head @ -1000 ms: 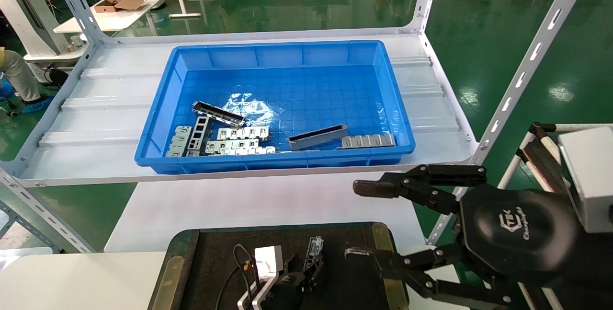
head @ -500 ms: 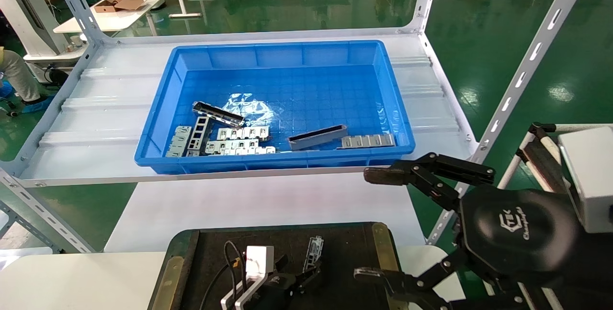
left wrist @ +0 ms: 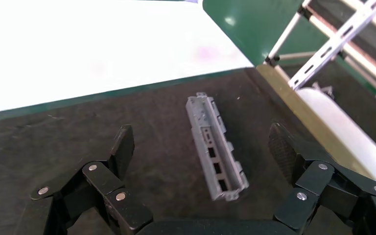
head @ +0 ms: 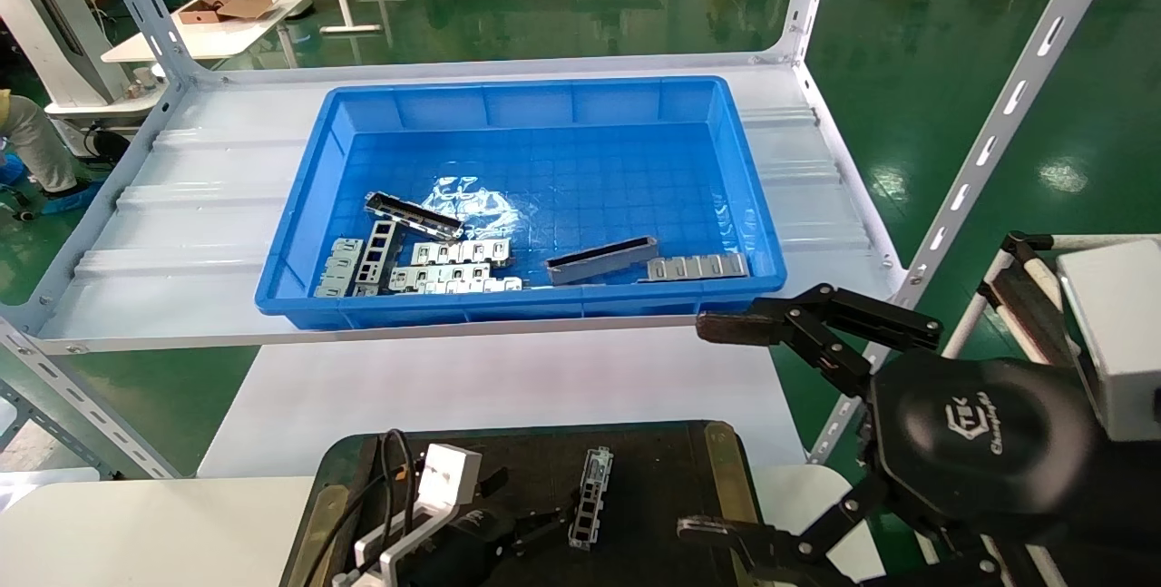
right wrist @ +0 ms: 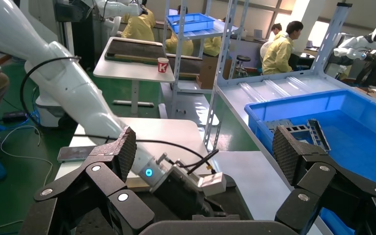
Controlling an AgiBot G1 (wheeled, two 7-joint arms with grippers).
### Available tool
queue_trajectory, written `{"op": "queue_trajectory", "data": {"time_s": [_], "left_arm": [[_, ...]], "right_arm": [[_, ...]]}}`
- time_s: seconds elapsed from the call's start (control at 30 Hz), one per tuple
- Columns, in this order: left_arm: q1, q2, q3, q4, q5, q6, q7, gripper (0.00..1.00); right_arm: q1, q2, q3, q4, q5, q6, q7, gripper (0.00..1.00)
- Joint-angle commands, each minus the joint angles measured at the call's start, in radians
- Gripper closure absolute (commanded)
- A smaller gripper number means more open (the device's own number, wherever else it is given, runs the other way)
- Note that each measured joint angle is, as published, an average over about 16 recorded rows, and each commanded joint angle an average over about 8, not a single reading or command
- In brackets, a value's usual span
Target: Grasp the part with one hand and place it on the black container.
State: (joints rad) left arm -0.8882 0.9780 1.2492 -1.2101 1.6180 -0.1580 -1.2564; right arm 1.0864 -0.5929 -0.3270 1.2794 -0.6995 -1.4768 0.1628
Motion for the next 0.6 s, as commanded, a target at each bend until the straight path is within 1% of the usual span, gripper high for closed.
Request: {"op": "queue_trajectory", "data": {"time_s": [0.03, 0.3, 0.6], "left_arm": [[-0.013, -0.028, 0.008, -0.019, 0.018, 0.018, -0.011, 0.0], [-0.049, -0.113, 0.036, -0.108, 0.057, 0.06, -0.043, 0.0], [-0.09, -0.168, 0.068, -0.144, 0.097, 0.064, -0.079, 0.0]], "right_arm": [[0.0, 0.0, 0.0, 0.0, 0.0, 0.0, 0.0, 0.0], [0.0, 0.0, 0.0, 0.0, 0.0, 0.0, 0.0, 0.0], [0.0, 0.0, -0.001, 0.0, 0.0, 0.0, 0.0, 0.0]]}}
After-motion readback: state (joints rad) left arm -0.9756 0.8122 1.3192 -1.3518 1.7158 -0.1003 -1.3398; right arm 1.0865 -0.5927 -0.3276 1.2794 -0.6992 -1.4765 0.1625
